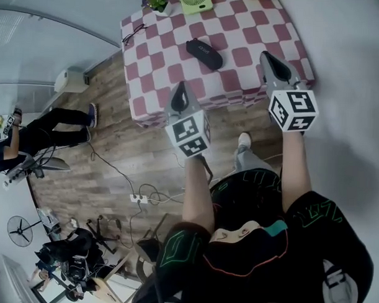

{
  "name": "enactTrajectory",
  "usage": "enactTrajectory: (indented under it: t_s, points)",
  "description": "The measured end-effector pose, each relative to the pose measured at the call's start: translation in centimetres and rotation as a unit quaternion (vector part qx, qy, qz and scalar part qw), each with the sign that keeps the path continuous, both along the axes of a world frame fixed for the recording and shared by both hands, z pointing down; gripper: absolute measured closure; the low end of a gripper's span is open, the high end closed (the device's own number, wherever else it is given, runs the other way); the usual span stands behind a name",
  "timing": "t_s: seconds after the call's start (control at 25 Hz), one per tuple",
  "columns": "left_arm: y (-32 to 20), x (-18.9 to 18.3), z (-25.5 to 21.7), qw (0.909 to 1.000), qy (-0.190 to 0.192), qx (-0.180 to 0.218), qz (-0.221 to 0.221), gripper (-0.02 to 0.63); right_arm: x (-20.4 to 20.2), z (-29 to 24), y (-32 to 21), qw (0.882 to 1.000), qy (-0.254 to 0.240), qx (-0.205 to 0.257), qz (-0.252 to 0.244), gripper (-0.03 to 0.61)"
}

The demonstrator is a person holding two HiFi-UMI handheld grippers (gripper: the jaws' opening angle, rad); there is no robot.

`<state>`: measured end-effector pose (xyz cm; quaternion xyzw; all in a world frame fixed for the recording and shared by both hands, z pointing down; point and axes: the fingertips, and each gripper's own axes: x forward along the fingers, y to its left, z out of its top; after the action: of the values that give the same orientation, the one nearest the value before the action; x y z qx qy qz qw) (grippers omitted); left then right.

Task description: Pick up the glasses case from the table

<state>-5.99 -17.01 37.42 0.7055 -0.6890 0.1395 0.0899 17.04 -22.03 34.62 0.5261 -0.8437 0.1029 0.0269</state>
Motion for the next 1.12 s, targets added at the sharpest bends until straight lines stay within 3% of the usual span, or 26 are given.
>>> enactTrajectory:
  t_s: [0.56, 0.84, 1.12]
  points:
    - [-6.5, -0.8, -3.4, 0.9992, -0.02, 0.033, -0.011, 0.604, -1.1, -2.3, -7.3, 0.999, -0.019, 0.022, -0.02, 0.575]
    - [-10.0, -2.2, -2.5, 0.999, -0.004, 0.042, -0.013, 0.604, -3.0, -2.1, -10.3, 0.999, 0.005, 0.02, -0.04, 0.575]
    - [-13.7, -3.6, 0.4, 0.9996, 0.022, 0.008, -0.013, 0.604, -6.5, 0.9, -13.3, 0.996, 0.037, -0.033, -0.08, 0.574]
